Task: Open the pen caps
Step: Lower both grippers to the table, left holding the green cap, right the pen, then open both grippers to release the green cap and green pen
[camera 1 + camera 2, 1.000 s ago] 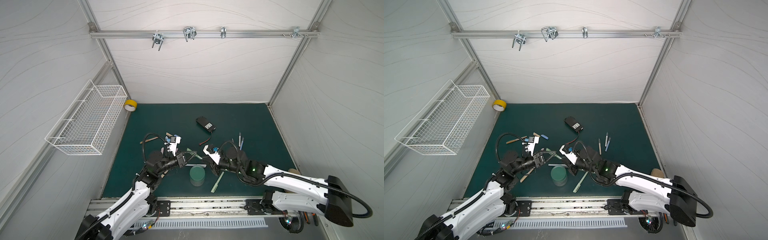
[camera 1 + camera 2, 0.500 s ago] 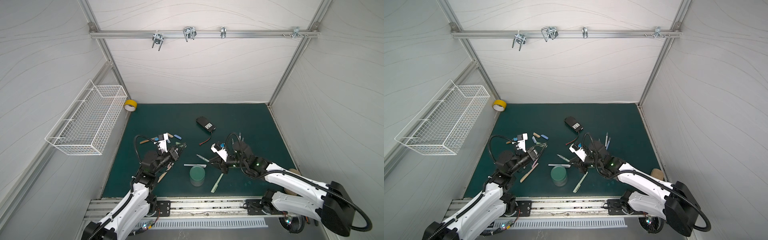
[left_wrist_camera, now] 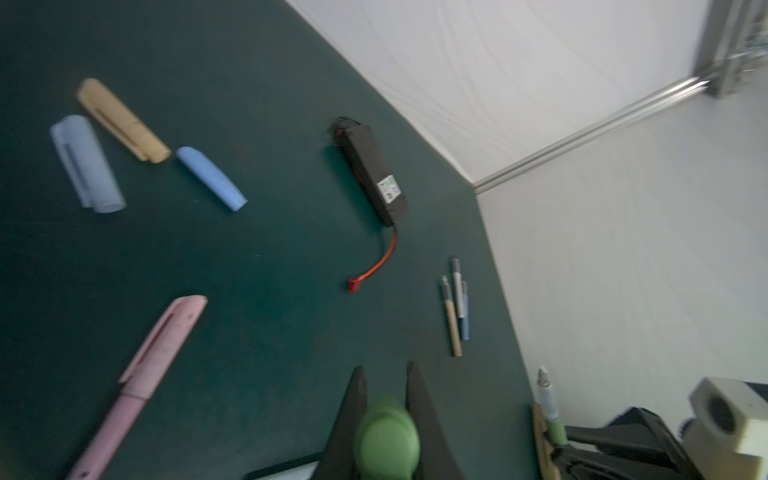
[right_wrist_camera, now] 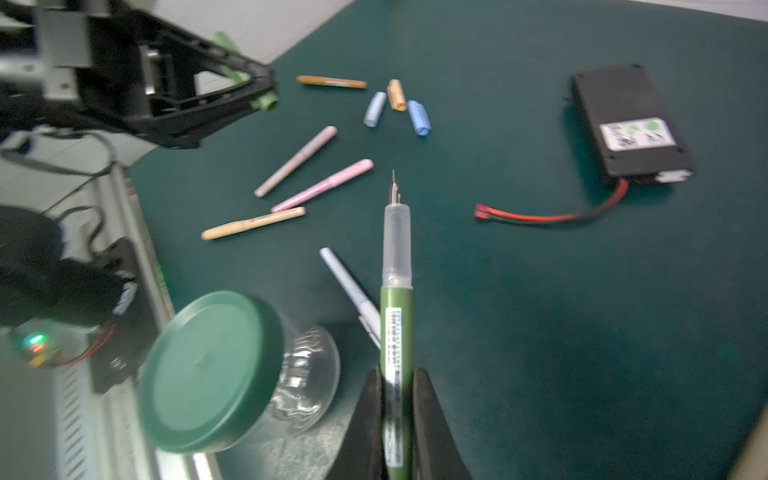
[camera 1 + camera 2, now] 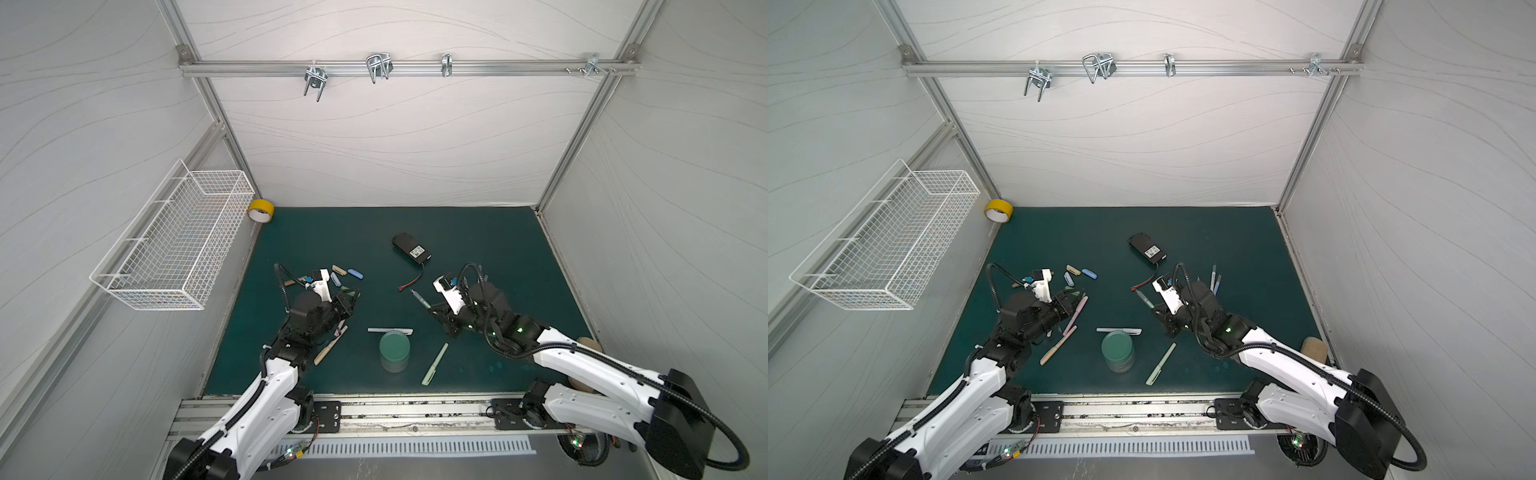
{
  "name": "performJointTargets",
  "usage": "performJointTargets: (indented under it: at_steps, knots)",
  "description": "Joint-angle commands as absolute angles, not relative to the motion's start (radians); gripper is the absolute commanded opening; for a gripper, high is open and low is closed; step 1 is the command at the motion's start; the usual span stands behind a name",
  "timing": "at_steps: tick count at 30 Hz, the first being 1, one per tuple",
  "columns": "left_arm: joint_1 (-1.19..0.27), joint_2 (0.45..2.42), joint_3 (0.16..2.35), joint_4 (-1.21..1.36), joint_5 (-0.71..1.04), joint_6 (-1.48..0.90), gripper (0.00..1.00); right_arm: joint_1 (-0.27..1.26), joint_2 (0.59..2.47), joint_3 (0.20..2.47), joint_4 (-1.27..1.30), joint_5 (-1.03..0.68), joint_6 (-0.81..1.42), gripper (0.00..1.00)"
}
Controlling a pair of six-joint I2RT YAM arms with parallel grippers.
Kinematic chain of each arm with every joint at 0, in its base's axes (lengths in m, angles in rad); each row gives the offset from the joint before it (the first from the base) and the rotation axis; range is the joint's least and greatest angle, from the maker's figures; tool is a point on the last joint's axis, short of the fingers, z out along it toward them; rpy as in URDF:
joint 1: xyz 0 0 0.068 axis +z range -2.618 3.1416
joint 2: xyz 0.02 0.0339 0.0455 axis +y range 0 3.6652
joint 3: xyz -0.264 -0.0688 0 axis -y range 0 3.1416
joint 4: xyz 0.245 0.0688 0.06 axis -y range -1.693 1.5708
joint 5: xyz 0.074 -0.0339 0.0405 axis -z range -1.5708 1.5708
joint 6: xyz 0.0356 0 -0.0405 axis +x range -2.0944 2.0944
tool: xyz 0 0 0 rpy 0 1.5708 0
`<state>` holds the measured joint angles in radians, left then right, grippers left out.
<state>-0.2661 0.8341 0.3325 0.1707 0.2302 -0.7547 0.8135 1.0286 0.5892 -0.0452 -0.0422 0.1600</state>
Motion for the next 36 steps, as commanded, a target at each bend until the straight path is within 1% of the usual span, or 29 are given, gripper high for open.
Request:
performJointTargets:
  at_steps: [1, 4, 9, 12, 19, 25, 33, 36]
  knots:
    - [-0.261, 0.932, 0.422, 0.024, 0.104, -0.693, 0.00, 0.763, 1.041, 0.613, -0.134, 0.193, 0.269, 0.00]
    - [-0.261, 1.040, 0.456, 0.027, 0.068, -0.681, 0.00, 0.673, 1.058, 0.611, -0.167, 0.211, 0.345, 0.00]
    - [-0.261, 1.212, 0.535, 0.067, 0.015, -0.665, 0.00, 0.491, 1.083, 0.584, -0.176, 0.138, 0.456, 0.00]
    - [-0.255, 1.329, 0.620, 0.064, 0.004, -0.640, 0.00, 0.395, 1.095, 0.567, -0.173, 0.105, 0.497, 0.00]
    - [-0.190, 1.479, 0.689, 0.104, 0.023, -0.660, 0.00, 0.248, 1.126, 0.534, -0.154, 0.089, 0.556, 0.00]
    - [-0.142, 1.587, 0.691, 0.131, 0.018, -0.634, 0.00, 0.173, 1.198, 0.525, -0.145, 0.063, 0.589, 0.00]
    - [-0.141, 1.647, 0.728, 0.100, 0.039, -0.620, 0.00, 0.123, 1.340, 0.536, -0.092, -0.041, 0.591, 0.00]
    - [-0.141, 1.655, 0.734, 0.100, 0.042, -0.618, 0.07, 0.113, 1.372, 0.542, -0.082, -0.045, 0.588, 0.04]
